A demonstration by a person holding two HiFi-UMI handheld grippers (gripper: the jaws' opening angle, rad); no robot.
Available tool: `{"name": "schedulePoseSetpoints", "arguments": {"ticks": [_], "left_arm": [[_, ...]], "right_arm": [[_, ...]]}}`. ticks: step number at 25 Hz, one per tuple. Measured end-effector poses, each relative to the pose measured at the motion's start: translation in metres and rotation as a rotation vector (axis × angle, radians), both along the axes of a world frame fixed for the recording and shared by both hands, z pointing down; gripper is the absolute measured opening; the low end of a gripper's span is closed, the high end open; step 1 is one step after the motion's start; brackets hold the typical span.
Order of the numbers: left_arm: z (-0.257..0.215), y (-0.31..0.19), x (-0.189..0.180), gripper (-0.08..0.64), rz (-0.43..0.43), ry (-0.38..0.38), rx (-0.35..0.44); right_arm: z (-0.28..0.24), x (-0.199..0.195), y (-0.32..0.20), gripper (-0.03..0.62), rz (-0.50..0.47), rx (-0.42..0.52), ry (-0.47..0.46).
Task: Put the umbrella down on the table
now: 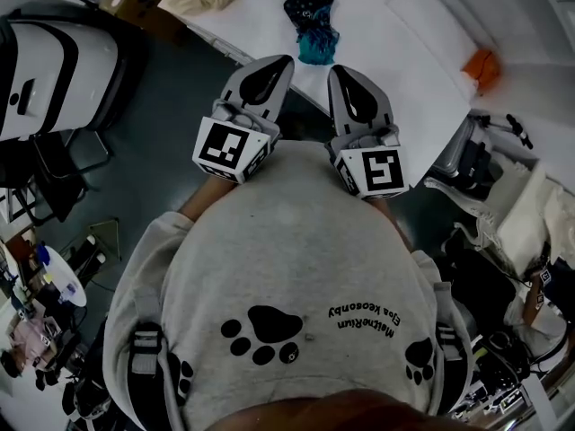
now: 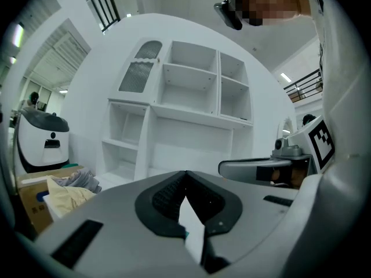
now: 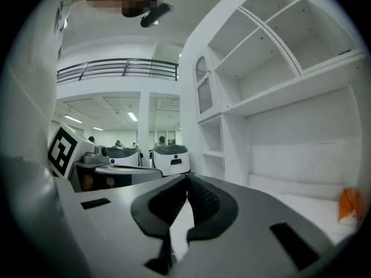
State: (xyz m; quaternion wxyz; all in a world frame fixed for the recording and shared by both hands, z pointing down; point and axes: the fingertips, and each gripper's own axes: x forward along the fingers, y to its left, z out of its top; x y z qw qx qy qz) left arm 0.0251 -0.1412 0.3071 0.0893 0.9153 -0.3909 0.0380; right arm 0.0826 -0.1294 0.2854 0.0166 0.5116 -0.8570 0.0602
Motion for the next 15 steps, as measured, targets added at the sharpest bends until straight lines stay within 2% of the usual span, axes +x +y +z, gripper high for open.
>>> {"name": "schedulePoseSetpoints", "arguments": {"ticks": [8, 15], "left_arm": [[0.004, 0.011, -0.010, 0.017, 0.052, 0.017, 0.008], [-0.008, 0.013, -0.019, 0.017, 0.070, 0.085, 0.085]], "right_arm": [[0.012, -0.018, 0.010, 0.032, 0.017, -0.029, 0.036], [0.017, -0.030, 0.015, 0.032, 0.053, -0.016, 0.062]]}}
